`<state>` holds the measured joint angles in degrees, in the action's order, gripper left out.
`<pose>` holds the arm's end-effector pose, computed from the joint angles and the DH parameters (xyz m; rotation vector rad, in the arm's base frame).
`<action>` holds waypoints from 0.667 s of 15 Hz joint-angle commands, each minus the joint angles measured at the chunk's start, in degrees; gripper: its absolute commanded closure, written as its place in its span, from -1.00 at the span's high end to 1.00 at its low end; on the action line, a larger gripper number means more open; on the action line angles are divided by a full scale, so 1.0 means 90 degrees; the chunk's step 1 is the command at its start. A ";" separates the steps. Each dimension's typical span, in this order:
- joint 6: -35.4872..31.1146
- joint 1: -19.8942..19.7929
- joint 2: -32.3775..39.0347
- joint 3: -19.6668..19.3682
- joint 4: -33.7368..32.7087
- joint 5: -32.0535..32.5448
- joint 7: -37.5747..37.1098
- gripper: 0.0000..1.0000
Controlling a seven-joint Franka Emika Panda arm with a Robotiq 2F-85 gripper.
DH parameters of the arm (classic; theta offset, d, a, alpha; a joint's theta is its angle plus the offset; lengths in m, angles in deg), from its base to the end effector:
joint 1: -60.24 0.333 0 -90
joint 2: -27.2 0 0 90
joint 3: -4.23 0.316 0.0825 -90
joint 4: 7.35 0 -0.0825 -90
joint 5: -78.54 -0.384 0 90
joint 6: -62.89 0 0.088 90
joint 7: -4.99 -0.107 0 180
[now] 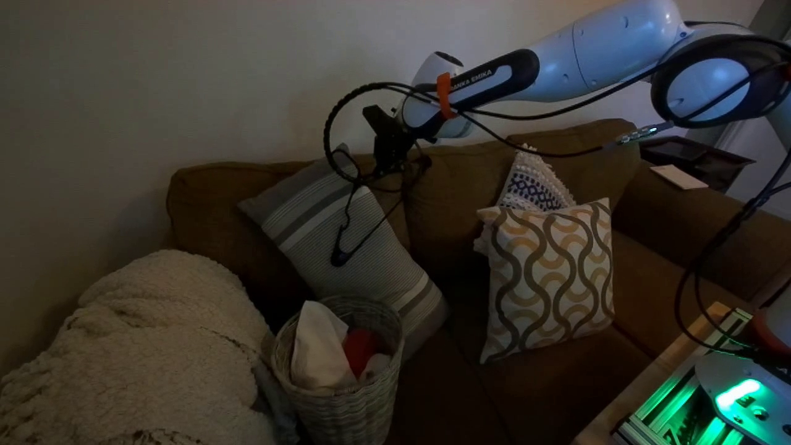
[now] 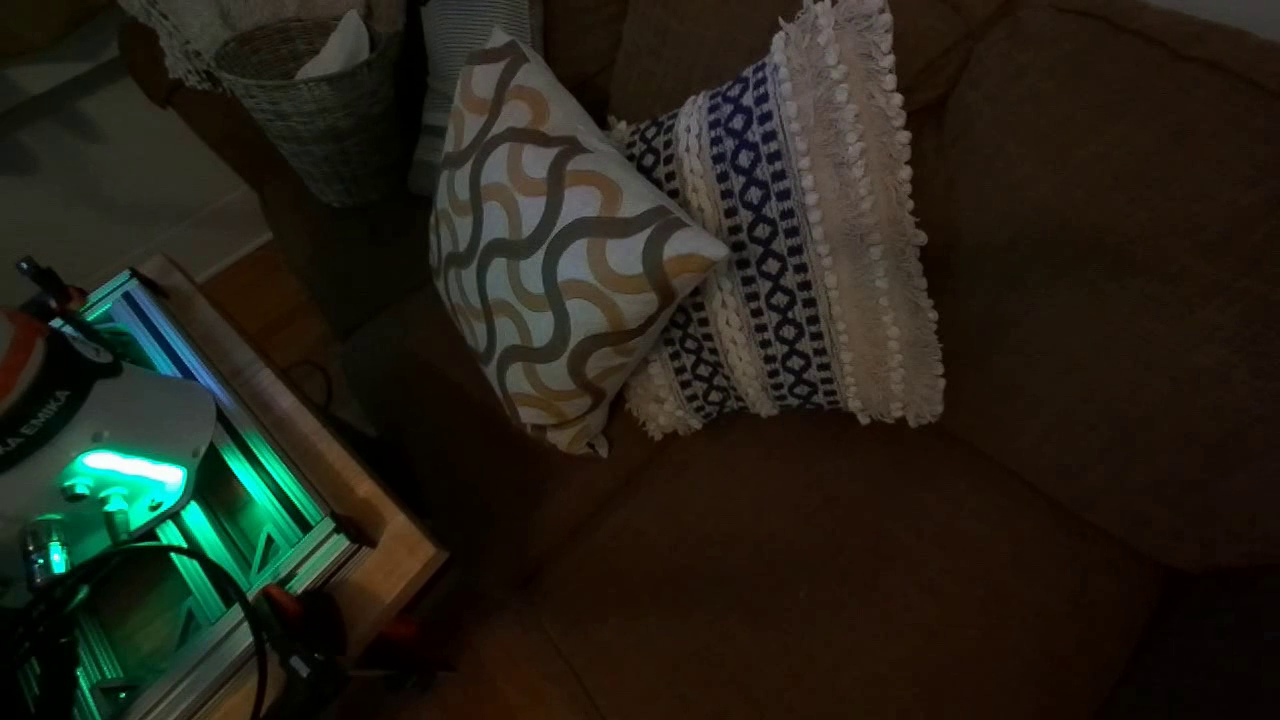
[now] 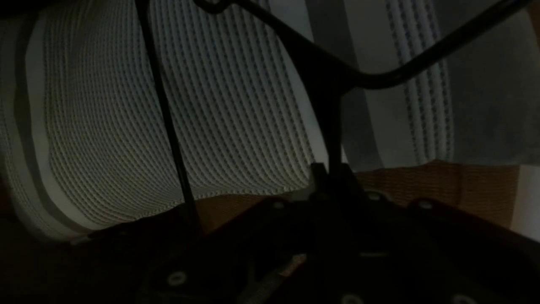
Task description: Remove the black hanger from the basket and put it on the sofa
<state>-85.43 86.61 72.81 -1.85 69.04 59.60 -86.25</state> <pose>0.7245 0.2856 0.3066 -2.0089 1.7432 -0.1641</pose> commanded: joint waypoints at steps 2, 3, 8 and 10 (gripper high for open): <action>-0.0033 -0.0683 0.0027 0.0688 -0.0114 -0.0099 -0.0350 -0.96; -0.0100 -0.0834 -0.0039 0.0631 -0.0013 -0.0135 -0.0586 -0.96; -0.0585 -0.1352 -0.0218 -0.0421 0.0175 0.0812 -0.0918 -0.96; -0.0688 -0.1458 -0.0063 -0.0893 -0.0098 0.1142 -0.1260 -0.96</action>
<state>-89.27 74.77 72.07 -5.49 68.51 65.28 -93.03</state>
